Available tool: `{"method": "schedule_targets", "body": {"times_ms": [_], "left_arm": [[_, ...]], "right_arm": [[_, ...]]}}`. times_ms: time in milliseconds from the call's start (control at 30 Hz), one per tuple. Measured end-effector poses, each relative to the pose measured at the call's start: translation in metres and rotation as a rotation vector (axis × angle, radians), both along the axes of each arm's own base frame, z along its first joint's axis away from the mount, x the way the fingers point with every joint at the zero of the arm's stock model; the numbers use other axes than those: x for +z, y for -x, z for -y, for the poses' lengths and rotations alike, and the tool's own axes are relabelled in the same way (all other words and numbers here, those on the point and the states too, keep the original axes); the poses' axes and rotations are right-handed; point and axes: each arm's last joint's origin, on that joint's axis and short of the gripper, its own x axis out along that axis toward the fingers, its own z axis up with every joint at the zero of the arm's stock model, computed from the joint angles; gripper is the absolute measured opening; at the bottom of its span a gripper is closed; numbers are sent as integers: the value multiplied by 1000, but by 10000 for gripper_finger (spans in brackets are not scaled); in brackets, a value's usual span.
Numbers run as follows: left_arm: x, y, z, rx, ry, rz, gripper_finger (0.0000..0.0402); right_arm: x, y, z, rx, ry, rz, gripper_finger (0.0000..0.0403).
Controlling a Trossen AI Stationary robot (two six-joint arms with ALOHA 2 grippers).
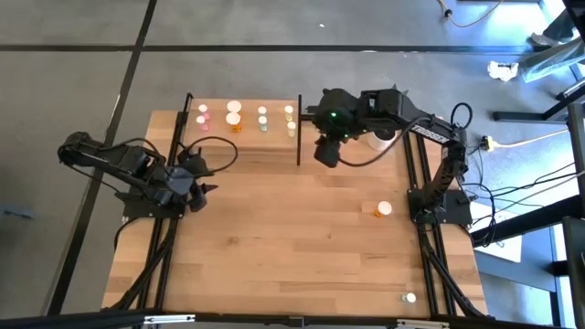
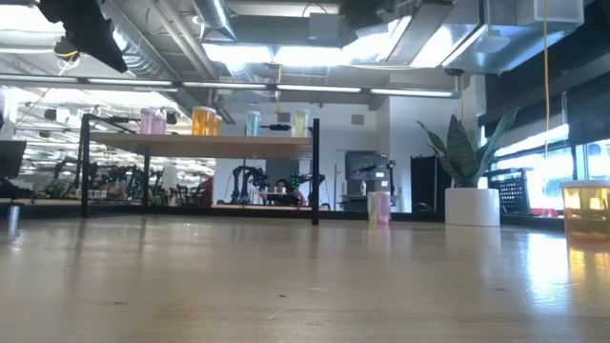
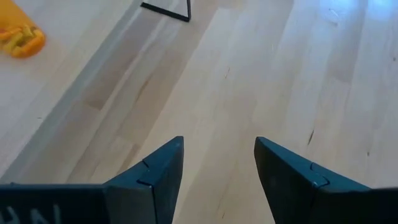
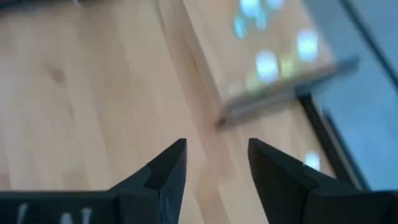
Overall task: Pick and place medicine bottles onto shelf by color
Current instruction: Put the pink pill bottle on the shelf aligned with the other pink pill bottles
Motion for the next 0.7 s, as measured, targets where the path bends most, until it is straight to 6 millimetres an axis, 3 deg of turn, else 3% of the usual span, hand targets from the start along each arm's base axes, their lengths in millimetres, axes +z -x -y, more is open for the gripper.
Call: {"method": "schedule_targets", "body": {"times_ms": [167,400,600,700], "left_arm": [[0,0,-1,42,4,20,190],[1,0,-2,98,-1,44,190],[1,0,-2,137,22,61,190],[1,0,-2,149,32,66,190]], "right_arm": [[-23,6,28,-126,-129,-95,172],[-73,16,69,-322,-276,-249,172],[-114,22,91,-379,-412,-290,172],[-130,27,95,-315,-411,-344,172]]}}
